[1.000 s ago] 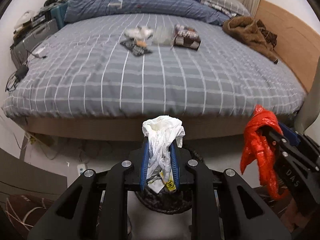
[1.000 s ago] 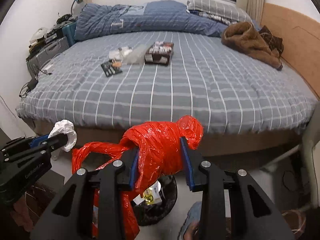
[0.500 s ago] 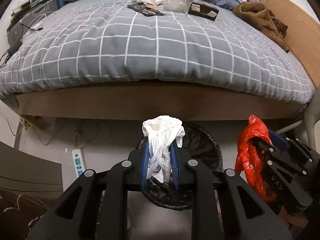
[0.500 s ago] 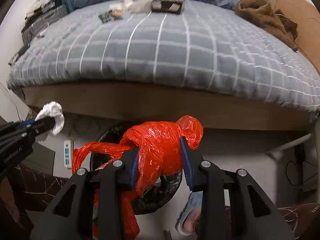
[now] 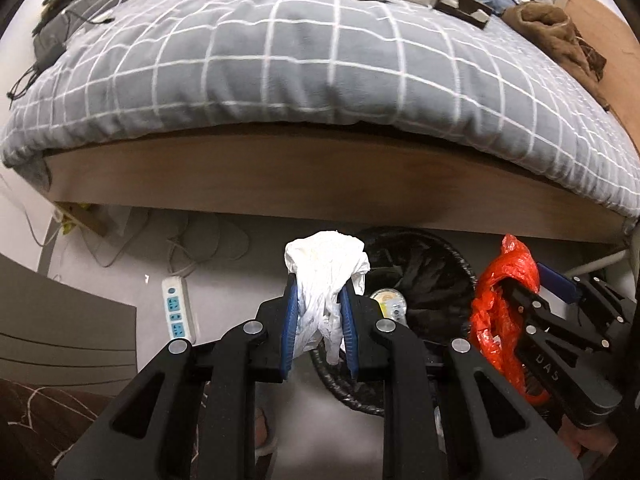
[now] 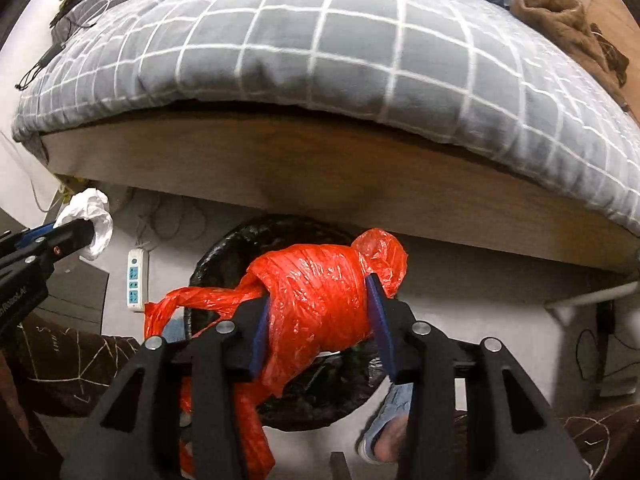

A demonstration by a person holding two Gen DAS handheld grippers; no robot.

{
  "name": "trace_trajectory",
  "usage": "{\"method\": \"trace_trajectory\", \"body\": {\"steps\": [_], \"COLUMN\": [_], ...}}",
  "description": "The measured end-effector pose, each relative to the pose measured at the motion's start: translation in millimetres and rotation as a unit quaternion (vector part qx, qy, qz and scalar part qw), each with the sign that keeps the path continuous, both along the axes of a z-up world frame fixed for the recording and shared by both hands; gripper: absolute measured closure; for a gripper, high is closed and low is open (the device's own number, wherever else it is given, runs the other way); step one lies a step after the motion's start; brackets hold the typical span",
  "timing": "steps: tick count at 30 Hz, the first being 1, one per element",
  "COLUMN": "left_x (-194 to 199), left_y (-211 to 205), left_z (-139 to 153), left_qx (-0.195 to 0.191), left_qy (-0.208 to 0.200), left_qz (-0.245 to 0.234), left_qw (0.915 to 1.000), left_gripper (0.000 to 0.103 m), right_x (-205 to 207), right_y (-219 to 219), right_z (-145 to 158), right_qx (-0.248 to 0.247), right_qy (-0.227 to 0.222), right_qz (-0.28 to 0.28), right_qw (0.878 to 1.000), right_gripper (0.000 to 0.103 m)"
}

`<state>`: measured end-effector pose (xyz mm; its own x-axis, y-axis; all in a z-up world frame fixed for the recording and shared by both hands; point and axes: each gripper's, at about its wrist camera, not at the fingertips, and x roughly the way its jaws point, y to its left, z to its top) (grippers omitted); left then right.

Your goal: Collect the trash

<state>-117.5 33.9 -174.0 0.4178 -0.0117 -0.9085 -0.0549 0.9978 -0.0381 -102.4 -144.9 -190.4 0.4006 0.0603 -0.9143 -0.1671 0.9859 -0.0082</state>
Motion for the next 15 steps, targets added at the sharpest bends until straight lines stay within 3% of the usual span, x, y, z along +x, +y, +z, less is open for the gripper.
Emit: {"method": "trace_trajectory", "body": {"steps": [3, 8, 12, 15], "left_x": [-0.6, 5.7, 12.2, 16.3], "left_y": [4.1, -7.6, -28.8, -47.2], "left_z": [-4.0, -15.2, -20.4, -24.0], "left_qx": [0.003, 0.0, -0.005, -0.008], "left_qy": [0.006, 0.013, 0.018, 0.022], "left_qz": [0.011, 0.016, -0.006, -0.022], "left_qw": [0.9999, 0.9998, 0.9998, 0.9995], "left_gripper": [0.084, 0.084, 0.084, 0.084], "right_x": [1.3, -0.7, -0.1, -1.8], "right_y": [3.7, -4.8, -34.1, -58.3], "right_z": [-3.6, -3.5, 3.0, 6.4], "right_qx": [0.006, 0.001, 0.002, -0.003], "right_qy": [-0.001, -0.013, -0.024, -0.03], "right_qz": [0.004, 0.002, -0.035, -0.058], "right_qw": [1.0, 1.0, 0.999, 0.998], "right_gripper": [0.037, 0.019, 0.008, 0.008]}}
